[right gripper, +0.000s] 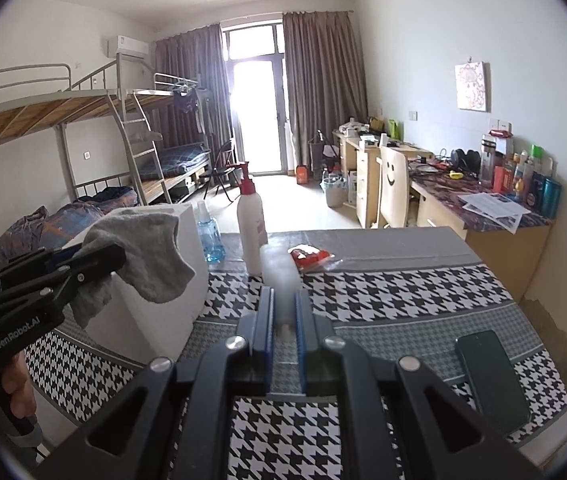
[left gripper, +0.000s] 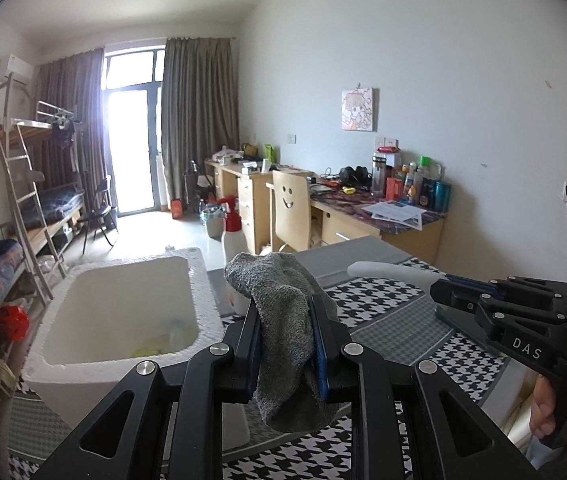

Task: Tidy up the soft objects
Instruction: 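Lift and carry the gray cloth and white foam stick over the white foam box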

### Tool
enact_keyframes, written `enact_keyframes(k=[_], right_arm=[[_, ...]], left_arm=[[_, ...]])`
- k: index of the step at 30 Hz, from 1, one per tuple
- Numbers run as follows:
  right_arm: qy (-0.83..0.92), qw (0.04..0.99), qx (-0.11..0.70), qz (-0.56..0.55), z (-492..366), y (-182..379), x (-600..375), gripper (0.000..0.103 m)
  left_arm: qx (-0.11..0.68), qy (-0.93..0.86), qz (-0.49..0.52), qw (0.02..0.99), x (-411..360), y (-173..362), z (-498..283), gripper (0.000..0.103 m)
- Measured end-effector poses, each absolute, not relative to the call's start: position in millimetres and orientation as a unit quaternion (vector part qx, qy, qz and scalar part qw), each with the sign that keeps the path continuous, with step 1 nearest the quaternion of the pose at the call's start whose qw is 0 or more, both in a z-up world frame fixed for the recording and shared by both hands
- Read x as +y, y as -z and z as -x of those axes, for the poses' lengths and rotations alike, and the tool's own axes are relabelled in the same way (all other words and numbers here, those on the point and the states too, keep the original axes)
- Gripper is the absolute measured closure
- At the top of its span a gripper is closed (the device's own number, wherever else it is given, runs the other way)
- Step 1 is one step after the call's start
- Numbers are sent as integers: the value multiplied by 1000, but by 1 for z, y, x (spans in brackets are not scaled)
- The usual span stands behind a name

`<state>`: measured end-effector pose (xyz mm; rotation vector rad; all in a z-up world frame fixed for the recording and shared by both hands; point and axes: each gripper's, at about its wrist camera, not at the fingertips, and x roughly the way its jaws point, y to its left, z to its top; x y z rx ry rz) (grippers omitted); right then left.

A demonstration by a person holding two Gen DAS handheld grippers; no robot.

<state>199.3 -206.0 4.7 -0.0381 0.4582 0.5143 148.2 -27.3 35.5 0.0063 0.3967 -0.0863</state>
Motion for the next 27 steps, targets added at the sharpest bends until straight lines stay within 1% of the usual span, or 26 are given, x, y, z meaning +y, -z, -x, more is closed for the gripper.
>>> enact_keyframes(k=[27], right_arm=[[-323, 925, 197, 29, -208, -24, -159, 91]], left_arm=[[174, -31, 13, 984, 15, -51, -145, 80]])
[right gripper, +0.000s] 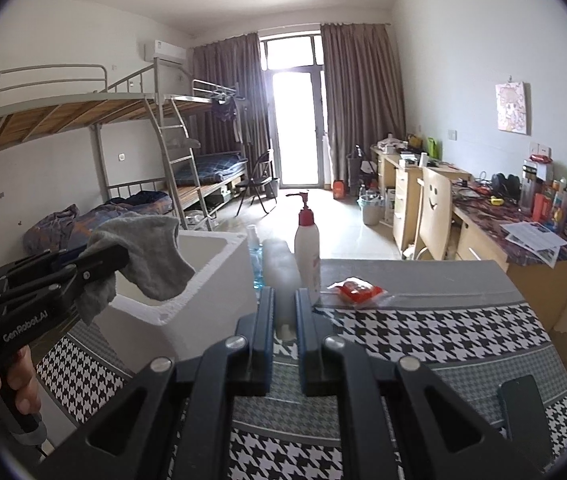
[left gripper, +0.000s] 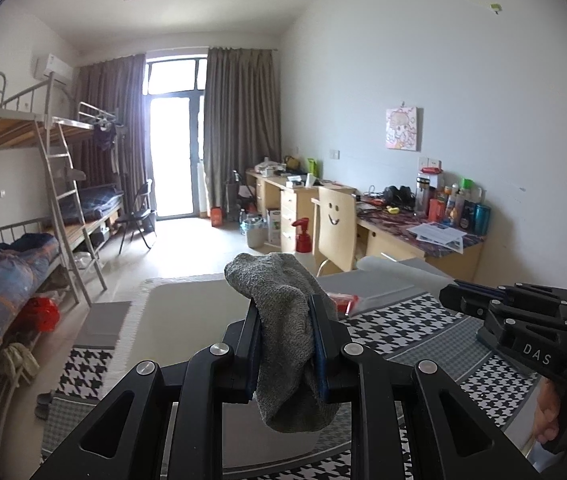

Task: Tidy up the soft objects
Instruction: 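Lift and carry the gray cloth and white foam stick over the white foam box, then lower the right gripper into the box and open it to drop the foam stick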

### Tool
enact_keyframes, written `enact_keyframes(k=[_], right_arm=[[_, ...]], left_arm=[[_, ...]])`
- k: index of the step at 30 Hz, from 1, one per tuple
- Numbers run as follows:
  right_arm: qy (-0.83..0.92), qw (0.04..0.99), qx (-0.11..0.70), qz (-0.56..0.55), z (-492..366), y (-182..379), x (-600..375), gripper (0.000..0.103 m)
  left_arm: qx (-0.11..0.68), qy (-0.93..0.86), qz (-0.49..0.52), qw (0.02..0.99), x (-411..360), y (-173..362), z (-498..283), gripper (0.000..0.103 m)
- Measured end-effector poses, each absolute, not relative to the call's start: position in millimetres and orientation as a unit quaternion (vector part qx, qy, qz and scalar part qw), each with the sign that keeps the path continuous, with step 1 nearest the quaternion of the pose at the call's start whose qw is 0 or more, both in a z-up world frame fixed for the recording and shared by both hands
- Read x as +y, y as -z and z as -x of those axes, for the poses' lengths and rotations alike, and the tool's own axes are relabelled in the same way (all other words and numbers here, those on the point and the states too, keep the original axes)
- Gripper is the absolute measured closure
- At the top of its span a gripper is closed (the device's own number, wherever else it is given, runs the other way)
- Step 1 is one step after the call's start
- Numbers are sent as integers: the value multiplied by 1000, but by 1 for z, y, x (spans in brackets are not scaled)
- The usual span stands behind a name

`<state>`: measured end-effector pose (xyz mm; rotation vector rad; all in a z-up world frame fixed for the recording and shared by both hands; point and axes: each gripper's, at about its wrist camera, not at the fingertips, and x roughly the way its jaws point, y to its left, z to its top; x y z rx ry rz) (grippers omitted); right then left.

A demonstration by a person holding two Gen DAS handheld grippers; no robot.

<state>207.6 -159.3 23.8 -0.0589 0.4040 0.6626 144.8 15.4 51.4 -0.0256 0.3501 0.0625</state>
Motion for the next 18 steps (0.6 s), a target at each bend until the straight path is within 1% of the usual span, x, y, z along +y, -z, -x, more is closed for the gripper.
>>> enact_keyframes(k=[18], right_arm=[[-357, 912, 200, 33, -211, -29, -127, 91]], left_arm=[[166, -74, 20, 983, 46, -56, -130, 80]])
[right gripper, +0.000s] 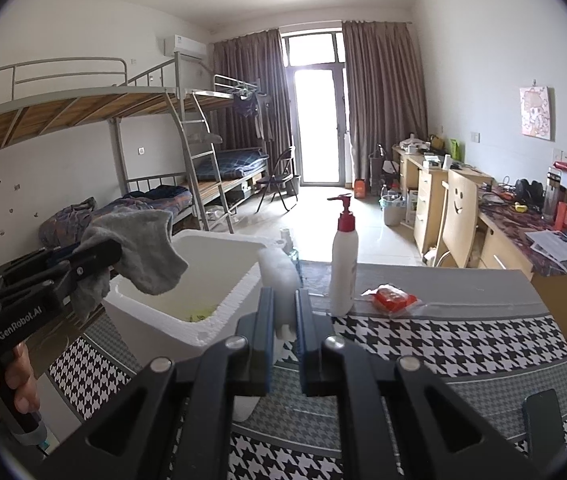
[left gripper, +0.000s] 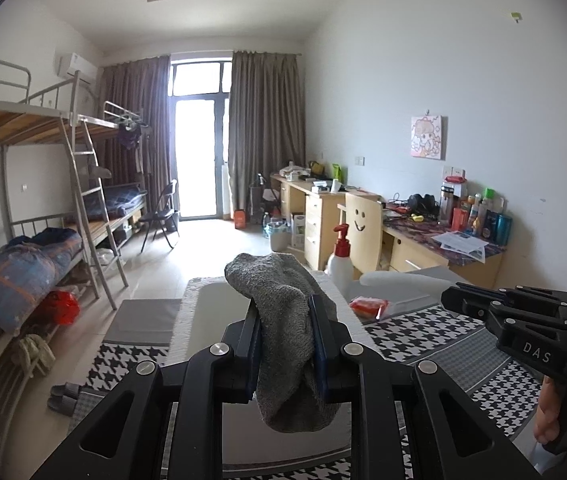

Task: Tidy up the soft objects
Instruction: 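Lower the right gripper into the box and open it to drop the foam stick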

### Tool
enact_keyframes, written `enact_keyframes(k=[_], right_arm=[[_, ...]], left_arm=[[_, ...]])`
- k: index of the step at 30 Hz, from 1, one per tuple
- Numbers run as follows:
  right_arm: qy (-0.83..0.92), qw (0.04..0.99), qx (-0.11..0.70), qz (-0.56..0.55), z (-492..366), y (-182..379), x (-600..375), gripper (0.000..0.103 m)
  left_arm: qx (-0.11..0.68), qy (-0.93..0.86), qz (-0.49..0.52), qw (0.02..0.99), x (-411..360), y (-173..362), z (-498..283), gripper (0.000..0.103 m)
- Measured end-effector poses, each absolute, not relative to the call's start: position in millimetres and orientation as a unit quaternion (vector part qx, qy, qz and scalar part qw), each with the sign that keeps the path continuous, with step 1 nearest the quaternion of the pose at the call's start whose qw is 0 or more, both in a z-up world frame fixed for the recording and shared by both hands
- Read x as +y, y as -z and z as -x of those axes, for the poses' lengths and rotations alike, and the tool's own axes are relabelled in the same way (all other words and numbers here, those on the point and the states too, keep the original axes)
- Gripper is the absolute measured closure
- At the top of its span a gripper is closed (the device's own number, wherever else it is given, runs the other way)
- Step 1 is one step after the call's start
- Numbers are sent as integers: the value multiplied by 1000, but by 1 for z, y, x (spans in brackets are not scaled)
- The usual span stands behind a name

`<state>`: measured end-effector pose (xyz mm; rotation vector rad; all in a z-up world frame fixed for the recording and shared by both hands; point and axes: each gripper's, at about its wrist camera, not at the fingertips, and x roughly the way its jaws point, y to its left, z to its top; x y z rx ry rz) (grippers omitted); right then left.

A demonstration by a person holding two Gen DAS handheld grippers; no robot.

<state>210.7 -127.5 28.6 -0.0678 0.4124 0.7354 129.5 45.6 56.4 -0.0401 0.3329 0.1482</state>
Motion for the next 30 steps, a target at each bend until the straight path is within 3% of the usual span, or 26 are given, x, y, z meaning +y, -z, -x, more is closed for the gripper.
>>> enact_keyframes(k=[30], right_arm=[[-405, 886, 220, 48, -211, -31, -56, 91]], left_arm=[[152, -138, 37, 978, 94, -51, -95, 80]])
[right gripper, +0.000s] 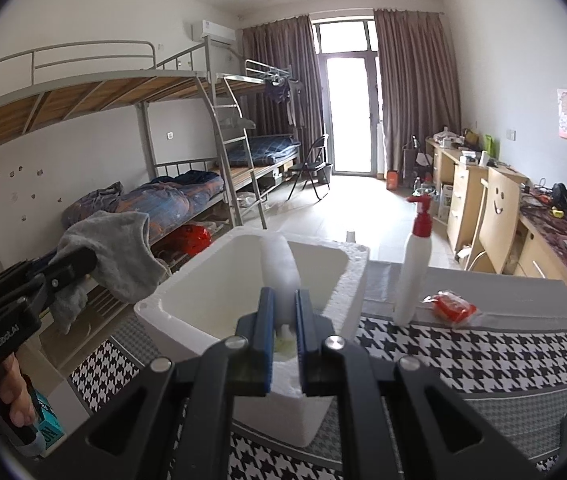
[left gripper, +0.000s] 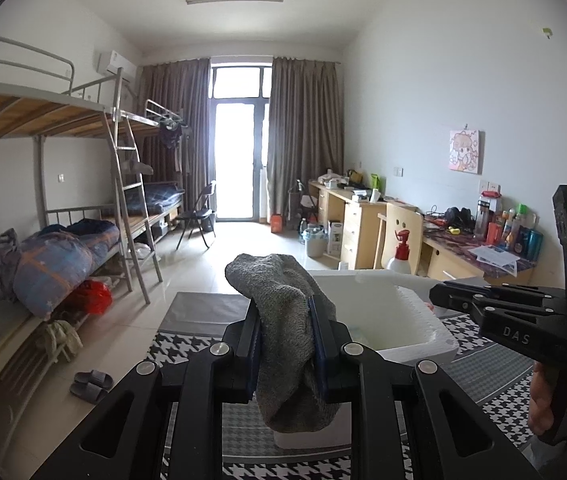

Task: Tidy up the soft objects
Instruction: 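Lower the right gripper into the box and open it to drop the foam stick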

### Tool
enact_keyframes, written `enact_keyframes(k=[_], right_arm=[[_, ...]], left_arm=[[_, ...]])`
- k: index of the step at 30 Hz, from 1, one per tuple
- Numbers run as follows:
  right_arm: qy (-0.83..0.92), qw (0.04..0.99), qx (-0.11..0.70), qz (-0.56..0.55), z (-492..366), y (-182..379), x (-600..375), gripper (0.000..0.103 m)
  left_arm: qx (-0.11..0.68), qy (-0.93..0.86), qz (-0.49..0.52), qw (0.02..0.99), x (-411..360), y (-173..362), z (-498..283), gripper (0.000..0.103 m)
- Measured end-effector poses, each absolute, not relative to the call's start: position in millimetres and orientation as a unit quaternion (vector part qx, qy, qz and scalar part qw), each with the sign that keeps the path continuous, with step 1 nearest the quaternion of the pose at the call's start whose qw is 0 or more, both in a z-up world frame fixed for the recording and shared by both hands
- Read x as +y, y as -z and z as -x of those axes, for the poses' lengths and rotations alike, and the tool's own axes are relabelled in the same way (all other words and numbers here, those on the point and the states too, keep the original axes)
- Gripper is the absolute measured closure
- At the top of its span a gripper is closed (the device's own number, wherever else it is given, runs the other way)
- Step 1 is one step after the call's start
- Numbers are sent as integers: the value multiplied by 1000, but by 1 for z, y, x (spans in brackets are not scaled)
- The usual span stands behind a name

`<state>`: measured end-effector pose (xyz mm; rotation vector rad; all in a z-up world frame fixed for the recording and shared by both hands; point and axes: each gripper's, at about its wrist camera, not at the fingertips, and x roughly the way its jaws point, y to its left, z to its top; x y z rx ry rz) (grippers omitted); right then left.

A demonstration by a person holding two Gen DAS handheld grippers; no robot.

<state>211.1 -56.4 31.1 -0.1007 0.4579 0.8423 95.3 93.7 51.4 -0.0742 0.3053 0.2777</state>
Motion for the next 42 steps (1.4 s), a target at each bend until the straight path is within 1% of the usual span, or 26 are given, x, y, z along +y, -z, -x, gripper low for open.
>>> enact_keyframes(k=[23, 24, 25, 26, 28, 29, 30, 31, 32, 33, 42], right_arm=[[-408, 875, 251, 72, -223, -19, -14, 91], [-410, 873, 254, 72, -224, -18, -13, 86], [-413, 871, 258, 68, -225, -18, -13, 84], [-415, 869, 261, 65, -226, -17, -14, 79], [-419, 867, 261, 63, -226, -17, -14, 77], [-418, 867, 263, 70, -226, -16, -13, 65], [-416, 868, 263, 73, -226, -16, -13, 48], [-413, 870, 259, 71, -225, -16, -14, 39], [-412, 872, 255, 70, -223, -16, -15, 27], [-412, 873, 252, 71, -222, -16, -16, 22], [-413, 875, 240, 79, -216, -19, -25, 21]], left_arm=[[151, -153, 53, 975, 110, -48, -87, 80], [151, -154, 54, 975, 110, -48, -87, 80], [150, -154, 55, 975, 111, -48, -87, 80], [150, -154, 56, 975, 111, -48, -87, 80], [151, -154, 57, 975, 112, -47, -87, 80], [152, -154, 57, 975, 112, -47, -88, 80], [151, -153, 56, 975, 112, -47, -87, 80], [151, -153, 56, 975, 113, -47, -87, 80], [151, -153, 56, 975, 112, -47, -87, 80], [152, -152, 56, 975, 113, -46, -87, 80], [155, -139, 53, 977, 108, -47, -96, 80]])
